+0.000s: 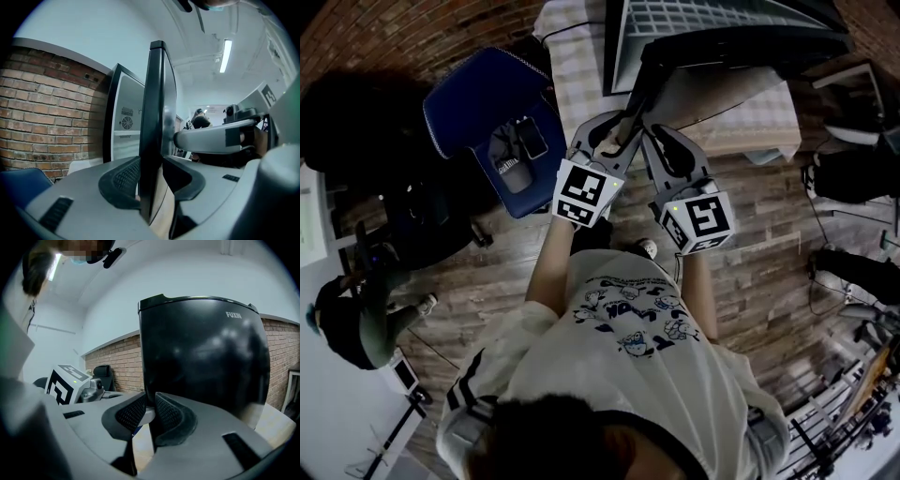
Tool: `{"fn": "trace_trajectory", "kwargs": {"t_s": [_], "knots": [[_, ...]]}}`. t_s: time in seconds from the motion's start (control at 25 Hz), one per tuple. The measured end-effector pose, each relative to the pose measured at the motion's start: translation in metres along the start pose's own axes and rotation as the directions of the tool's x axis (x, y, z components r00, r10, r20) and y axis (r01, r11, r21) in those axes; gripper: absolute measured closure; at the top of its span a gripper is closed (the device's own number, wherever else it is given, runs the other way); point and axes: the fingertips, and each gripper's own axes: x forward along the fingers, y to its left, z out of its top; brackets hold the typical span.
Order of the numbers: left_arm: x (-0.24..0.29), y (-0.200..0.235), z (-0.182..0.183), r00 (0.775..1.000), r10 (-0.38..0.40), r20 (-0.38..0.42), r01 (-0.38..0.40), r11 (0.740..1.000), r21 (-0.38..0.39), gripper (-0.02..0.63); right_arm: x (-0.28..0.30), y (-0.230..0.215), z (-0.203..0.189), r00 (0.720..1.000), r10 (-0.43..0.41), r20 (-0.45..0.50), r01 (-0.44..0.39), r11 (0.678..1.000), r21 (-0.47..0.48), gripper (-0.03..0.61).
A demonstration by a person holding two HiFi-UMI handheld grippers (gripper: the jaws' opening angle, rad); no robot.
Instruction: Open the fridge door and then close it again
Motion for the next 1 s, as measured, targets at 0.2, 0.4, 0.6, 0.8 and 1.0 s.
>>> {"fn": "trace_trajectory", "kwargs": {"t_s": [0.2, 0.4, 0.6, 0.8, 1.0], "knots": [[0.012, 0.025, 0.003, 1.000, 0.010, 0.001, -0.010, 1.000, 0.002, 0.460, 0.021, -0.012, 0.002, 1.000, -0.010, -0.012, 0.010, 1.000, -0.010, 0.506], [0.021, 0.042, 0.006, 1.000, 0.014, 0.000, -0.014, 1.000, 0.002, 0.459, 0.038, -0.021, 0.004, 1.000, -0.023, -0.008, 0.023, 1.000, -0.001, 0.506], [0.028, 0.059, 0.009, 0.999, 0.034, -0.001, -0.034, 0.999, 0.009, 0.460, 0.053, -0.027, 0.008, 0.999, -0.034, -0.004, 0.034, 0.999, 0.005, 0.506], [0.035, 0.073, 0.011, 0.999, 0.043, 0.002, -0.043, 0.999, 0.011, 0.459, 0.065, -0.034, 0.009, 0.999, -0.048, -0.005, 0.048, 0.999, 0.016, 0.506], [0.040, 0.085, 0.013, 0.997, 0.077, 0.004, -0.077, 0.997, 0.009, 0.468, 0.072, -0.039, 0.010, 0.998, -0.068, 0.001, 0.068, 0.997, 0.023, 0.506]]}}
